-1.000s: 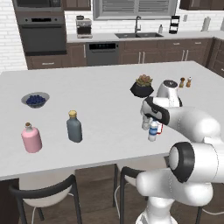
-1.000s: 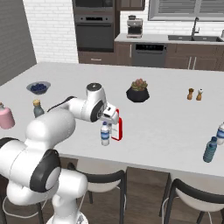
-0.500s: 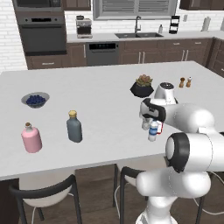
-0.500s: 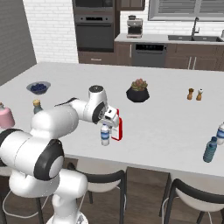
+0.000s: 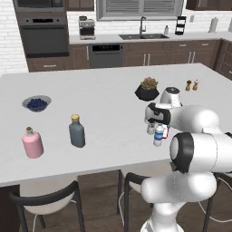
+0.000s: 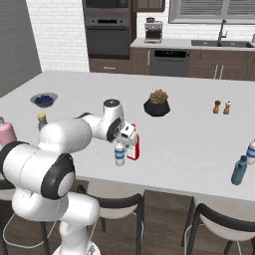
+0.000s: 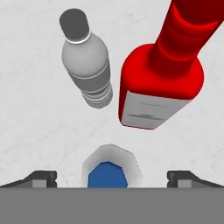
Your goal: Move the plastic bottles in the middle to the plastics group, and the glass bottles in the middle to the glass group.
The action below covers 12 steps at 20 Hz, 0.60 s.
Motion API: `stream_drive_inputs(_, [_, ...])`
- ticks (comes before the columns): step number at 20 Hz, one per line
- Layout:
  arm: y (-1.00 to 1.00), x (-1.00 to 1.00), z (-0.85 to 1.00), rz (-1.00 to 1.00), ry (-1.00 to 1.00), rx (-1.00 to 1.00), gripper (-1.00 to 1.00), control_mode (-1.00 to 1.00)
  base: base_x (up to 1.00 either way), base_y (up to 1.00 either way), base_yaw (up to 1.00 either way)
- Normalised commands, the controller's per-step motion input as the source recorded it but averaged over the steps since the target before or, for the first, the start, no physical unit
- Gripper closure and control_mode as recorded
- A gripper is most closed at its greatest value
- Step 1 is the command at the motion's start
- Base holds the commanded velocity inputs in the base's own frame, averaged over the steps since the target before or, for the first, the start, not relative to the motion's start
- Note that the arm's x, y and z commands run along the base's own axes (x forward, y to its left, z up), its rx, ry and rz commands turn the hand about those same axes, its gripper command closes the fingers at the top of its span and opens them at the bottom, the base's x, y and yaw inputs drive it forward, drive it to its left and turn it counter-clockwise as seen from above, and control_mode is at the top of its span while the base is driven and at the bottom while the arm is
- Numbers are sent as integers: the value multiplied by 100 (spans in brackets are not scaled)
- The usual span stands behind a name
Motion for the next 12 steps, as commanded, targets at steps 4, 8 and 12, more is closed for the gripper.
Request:
stream_drive_inputs(4, [-1, 3, -8, 0, 0, 0, -100, -100, 0, 0, 0])
stream_drive_inputs(8, [0, 4, -11, 0, 0, 0, -100, -100, 0, 0, 0])
stream_drive_inputs(12, [0, 0, 0, 0, 0, 0, -100, -100, 0, 0, 0])
